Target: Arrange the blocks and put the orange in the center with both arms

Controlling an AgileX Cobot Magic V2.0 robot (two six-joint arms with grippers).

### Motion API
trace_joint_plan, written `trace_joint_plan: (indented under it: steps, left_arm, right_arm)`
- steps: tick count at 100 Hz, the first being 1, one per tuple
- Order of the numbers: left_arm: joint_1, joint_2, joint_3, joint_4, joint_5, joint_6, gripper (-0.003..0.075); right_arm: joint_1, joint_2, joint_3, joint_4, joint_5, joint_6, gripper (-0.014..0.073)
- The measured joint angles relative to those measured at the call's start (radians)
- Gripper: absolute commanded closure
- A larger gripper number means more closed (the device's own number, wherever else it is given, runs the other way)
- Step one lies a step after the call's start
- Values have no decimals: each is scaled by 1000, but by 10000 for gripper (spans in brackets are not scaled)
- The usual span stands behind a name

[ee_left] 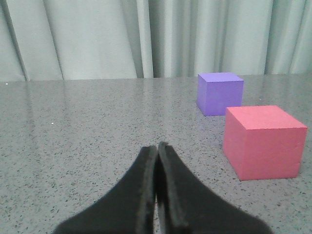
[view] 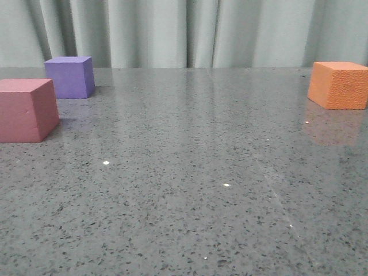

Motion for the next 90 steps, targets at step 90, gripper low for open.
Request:
trace_joint_plan:
  steps: [90]
  left_arm:
    - [0, 0, 0, 0, 0, 0, 739]
  right_arm:
    - [0, 472, -626, 0, 416, 0, 661]
